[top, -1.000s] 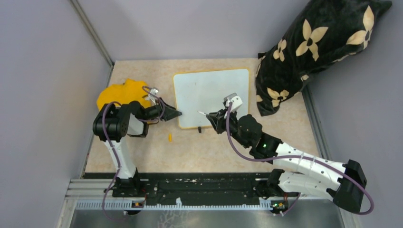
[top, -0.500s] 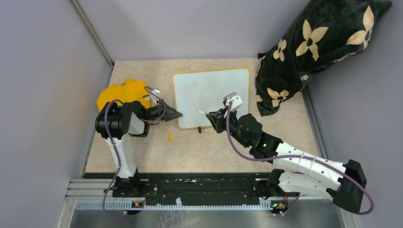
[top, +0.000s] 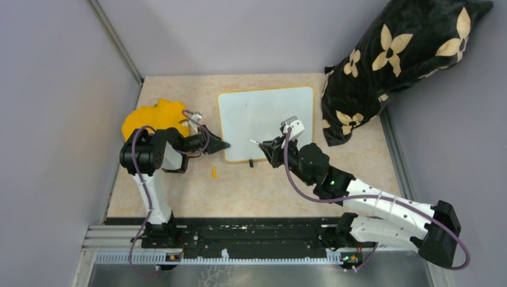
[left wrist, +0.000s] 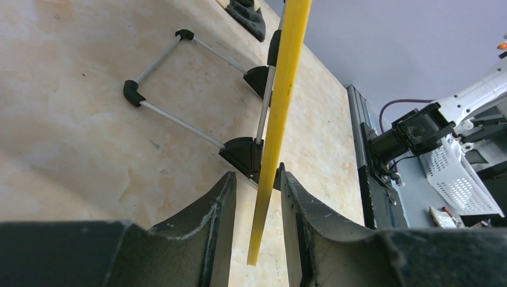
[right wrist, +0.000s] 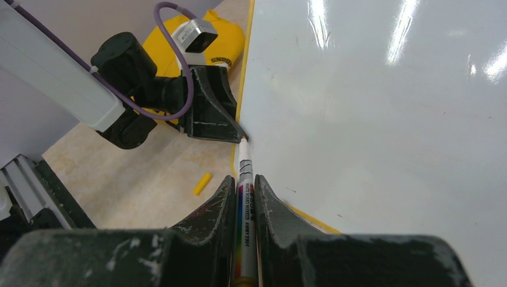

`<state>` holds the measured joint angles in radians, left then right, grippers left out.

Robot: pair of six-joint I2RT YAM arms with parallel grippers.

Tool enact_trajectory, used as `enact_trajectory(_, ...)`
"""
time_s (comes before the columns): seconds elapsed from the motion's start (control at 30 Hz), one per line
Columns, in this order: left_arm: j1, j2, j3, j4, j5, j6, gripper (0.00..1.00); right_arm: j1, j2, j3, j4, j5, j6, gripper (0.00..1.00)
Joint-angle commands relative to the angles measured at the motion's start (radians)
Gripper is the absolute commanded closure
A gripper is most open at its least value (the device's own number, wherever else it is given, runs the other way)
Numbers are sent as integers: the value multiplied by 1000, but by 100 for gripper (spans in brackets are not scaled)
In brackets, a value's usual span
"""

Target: Write a sentence on the whiteboard

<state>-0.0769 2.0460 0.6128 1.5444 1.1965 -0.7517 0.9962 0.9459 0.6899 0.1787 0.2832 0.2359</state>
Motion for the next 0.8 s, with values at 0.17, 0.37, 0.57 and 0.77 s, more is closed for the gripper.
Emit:
enact_trajectory(0.17, -17, -30, -9, 101, 9, 76, 74, -3, 29, 47, 51, -7, 6, 100)
enact_trajectory(0.37, -17, -28, -11, 123, 8, 65, 86, -3, 62, 61, 65, 20, 6, 100)
enact_trajectory(0.57, -17, -32, -13, 128, 5, 61, 93, 19, 159, 121, 87, 223, -32, 100)
enact_trajectory(0.77, -19, -34, -15, 128, 5, 62, 100, 31, 289, 177, 215, 355, -102, 100)
